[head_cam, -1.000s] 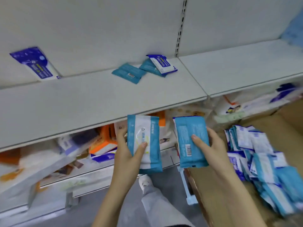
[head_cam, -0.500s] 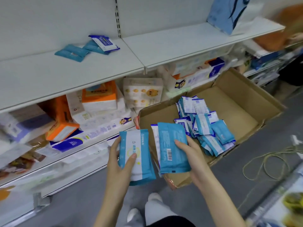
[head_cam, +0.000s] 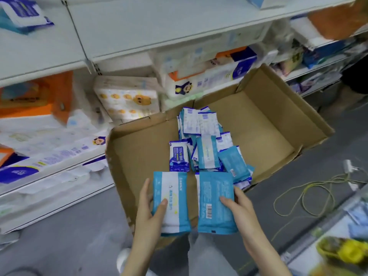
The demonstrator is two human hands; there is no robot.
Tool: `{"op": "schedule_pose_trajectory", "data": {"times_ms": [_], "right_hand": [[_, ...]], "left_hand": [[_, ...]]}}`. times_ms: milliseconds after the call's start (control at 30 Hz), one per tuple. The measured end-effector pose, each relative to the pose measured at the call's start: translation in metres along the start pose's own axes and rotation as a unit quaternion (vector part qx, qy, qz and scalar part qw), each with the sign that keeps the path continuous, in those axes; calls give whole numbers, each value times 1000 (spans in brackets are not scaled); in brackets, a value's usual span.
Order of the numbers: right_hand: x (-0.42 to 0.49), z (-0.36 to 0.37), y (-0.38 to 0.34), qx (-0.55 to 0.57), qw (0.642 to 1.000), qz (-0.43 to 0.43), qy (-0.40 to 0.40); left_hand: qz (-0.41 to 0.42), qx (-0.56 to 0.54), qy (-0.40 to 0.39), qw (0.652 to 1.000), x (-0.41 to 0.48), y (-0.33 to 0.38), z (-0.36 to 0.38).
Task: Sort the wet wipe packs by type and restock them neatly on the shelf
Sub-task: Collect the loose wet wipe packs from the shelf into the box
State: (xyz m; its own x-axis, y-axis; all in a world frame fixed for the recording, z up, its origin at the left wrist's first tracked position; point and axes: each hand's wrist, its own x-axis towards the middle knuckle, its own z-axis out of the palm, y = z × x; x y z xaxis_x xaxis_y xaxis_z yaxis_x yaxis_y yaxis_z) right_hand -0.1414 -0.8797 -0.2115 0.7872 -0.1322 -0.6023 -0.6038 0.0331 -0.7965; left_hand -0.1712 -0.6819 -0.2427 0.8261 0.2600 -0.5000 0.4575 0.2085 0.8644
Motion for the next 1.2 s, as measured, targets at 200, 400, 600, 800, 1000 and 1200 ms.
{"op": "schedule_pose_trajectory", "data": {"times_ms": [200,400,600,800,1000,1200], "right_hand": [[117,-103,8,-92,995,26,5],[197,-123,11,-173,982,19,-69],[231,-123,21,-324,942,-66,-59],[236,-131,17,-397,911,-90,-65],[230,-123,5,-393,907,-137,-62],[206,-78,-37,-433,869,-228,-67]], "left_hand": [[-153,-95,57,982,45,-79,121],[-160,-69,76,982,85,-121,181],[-136,38,81,987,109,-132,206],[-100,188,108,971,108,-138,198],[-98,183,82,975,112,-122,191],[-2,208,103,973,104,-63,156]]}}
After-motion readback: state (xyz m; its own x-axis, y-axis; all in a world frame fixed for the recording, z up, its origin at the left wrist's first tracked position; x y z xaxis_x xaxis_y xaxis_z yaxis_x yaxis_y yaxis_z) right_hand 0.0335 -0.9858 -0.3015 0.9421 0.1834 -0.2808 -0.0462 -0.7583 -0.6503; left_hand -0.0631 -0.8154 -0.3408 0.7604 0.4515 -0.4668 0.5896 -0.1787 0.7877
